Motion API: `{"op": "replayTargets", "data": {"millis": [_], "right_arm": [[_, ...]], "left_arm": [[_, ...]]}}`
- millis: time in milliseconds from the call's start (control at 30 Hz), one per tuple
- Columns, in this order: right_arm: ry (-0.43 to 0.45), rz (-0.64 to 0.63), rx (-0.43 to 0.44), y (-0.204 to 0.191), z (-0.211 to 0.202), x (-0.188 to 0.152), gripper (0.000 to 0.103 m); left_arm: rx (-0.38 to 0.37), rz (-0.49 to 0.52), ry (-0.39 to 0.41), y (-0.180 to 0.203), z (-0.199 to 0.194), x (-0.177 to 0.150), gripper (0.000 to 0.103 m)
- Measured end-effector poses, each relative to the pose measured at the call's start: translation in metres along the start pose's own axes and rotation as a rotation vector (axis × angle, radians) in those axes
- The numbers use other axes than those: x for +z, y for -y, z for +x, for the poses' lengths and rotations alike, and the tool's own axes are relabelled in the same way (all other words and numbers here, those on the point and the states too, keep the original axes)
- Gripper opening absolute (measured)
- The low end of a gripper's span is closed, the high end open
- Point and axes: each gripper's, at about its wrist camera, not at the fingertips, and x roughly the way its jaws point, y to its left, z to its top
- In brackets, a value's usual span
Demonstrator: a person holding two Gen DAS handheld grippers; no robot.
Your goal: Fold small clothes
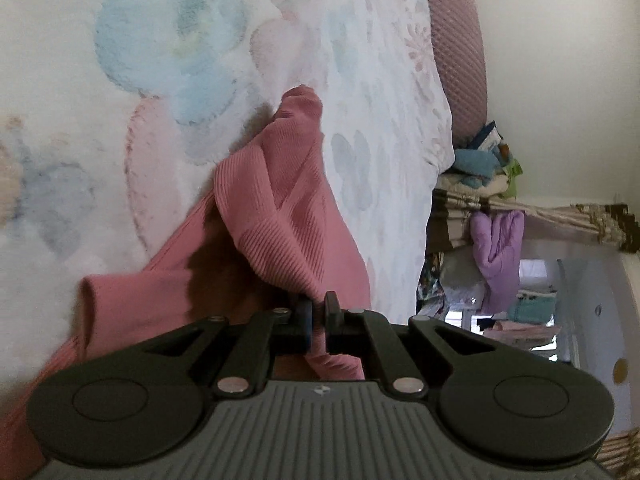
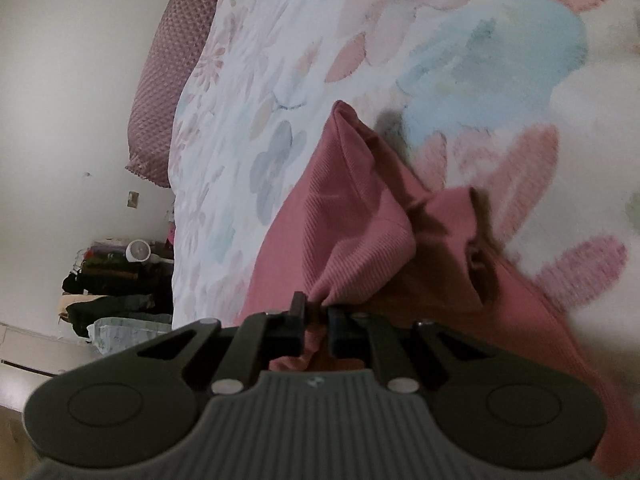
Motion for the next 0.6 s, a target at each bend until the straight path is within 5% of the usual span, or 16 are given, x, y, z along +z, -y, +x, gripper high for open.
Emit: {"op": "replayTargets", "data": {"millis": [600], "right_arm": [[-0.016, -0.118, -0.118, 0.014, -0.063, -0.045, 0.0]], "left_arm": [[0.085, 0.118, -0.061, -0.008, -0.04, -0.033, 0.005]]}}
